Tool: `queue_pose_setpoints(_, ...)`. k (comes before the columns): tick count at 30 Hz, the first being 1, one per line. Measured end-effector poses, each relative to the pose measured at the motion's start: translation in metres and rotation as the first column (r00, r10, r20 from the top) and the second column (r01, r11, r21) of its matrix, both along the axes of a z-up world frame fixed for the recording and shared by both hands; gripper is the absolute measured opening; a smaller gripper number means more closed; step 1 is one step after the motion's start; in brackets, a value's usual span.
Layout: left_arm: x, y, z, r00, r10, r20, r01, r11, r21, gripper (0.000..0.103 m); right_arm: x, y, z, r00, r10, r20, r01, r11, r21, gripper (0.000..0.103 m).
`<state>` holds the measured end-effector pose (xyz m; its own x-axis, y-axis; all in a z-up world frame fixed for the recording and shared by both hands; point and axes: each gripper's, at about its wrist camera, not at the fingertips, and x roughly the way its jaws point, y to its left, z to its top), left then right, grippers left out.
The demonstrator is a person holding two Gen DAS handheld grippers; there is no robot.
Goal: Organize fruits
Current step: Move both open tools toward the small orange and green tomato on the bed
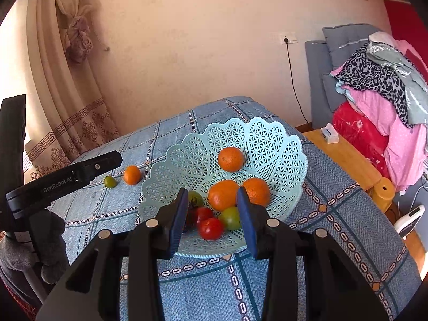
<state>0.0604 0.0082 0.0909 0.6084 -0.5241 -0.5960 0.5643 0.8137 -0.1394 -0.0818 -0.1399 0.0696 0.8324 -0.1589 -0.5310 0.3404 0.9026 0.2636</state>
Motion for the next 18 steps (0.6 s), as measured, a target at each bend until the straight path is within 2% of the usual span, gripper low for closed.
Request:
queue_pose_setpoints(2,0.002,0.006,0.001,1.0,0.014,0.005,-0.014,1.0,-0.001,0.081,0.001,0.002,0.0,1.0,0.006,0.0,-0.006,1.0,0.001,0.038)
queue_pose_setpoints(5,0.006,0.015,0.003,0.999,0.038,0.012,-0.038,0.999,-0.005,0.085,0.003,0.005,0.0,1.0,0.016,-0.001,-0.016,1.0,0.0,0.038)
queue_pose_setpoints(18,0.026,0.063,0.006,0.988,0.155,0.014,-0.154,0.988,-0.016,0.087,0.018,0.038,0.004,0.995,0.102,-0.002,-0.102,0.995,-0.009,0.038)
